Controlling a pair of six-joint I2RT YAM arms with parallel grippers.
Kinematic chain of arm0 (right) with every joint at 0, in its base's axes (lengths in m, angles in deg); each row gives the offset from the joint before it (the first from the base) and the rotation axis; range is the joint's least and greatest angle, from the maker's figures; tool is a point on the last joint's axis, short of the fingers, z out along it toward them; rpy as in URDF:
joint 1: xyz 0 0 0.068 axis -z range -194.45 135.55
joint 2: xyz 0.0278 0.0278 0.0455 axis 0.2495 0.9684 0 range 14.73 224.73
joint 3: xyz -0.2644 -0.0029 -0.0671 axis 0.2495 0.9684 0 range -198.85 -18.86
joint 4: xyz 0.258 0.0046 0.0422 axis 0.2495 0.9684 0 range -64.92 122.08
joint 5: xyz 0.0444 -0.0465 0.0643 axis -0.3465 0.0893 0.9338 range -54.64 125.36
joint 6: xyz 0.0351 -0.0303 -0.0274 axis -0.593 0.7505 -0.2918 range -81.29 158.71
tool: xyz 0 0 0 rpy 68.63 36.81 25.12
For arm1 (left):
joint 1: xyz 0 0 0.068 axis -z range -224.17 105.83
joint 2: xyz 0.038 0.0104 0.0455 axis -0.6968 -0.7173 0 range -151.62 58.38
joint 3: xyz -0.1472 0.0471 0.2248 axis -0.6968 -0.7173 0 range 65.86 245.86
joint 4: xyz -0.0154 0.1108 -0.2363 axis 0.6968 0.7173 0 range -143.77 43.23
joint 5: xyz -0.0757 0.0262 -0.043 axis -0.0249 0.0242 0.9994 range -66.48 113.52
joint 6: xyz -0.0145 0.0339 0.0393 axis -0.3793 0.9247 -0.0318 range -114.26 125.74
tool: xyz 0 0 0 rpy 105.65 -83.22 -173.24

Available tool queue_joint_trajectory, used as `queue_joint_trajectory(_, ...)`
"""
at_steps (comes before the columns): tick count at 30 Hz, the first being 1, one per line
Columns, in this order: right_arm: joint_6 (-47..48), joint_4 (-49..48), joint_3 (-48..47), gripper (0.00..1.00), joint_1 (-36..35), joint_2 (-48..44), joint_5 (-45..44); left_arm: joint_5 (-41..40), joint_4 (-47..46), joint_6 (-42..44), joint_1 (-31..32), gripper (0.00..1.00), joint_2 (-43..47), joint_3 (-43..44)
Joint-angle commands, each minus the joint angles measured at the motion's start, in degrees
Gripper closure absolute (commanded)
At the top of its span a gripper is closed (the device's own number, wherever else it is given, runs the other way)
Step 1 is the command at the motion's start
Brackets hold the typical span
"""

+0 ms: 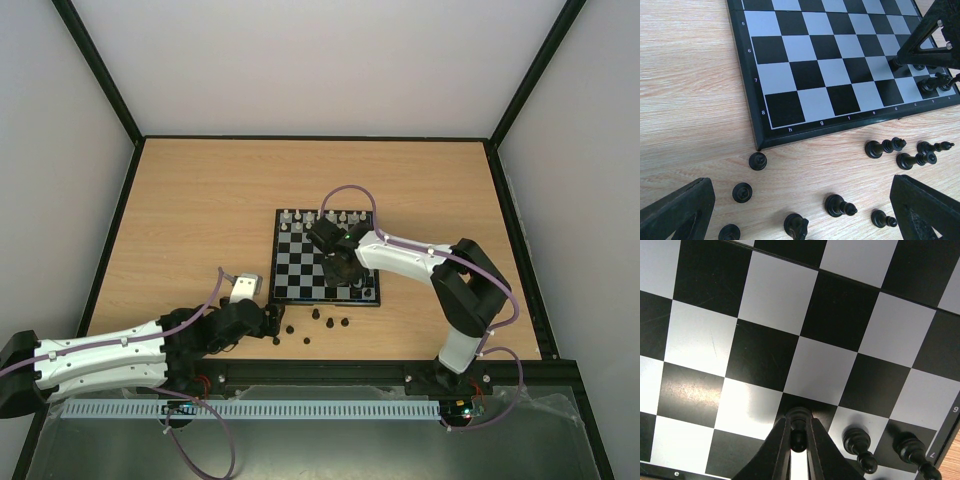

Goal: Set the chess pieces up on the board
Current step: Place the chess piece on the chessboard.

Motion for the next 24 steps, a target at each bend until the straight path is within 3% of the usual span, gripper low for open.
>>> queue_joint_trajectory(1,0.4,1.5,0.4,0.9,0.3,0.6,-0.7,-1.3,1.2,-0.3,0.5,0.01,-0.1,0.2)
queue_joint_trajectory(16,-0.1,1.5,2.3,0.9,0.3,-0.2,-0.8,-1.2,1.2,-0.2,0.5,0.01,-0.2,0.4)
queue_joint_trajectory(24,0.0,2.1,1.6,0.8,0.3,-2.4,-0.3,-1.3,1.2,-0.1,0.5,0.01,-0.2,0.6)
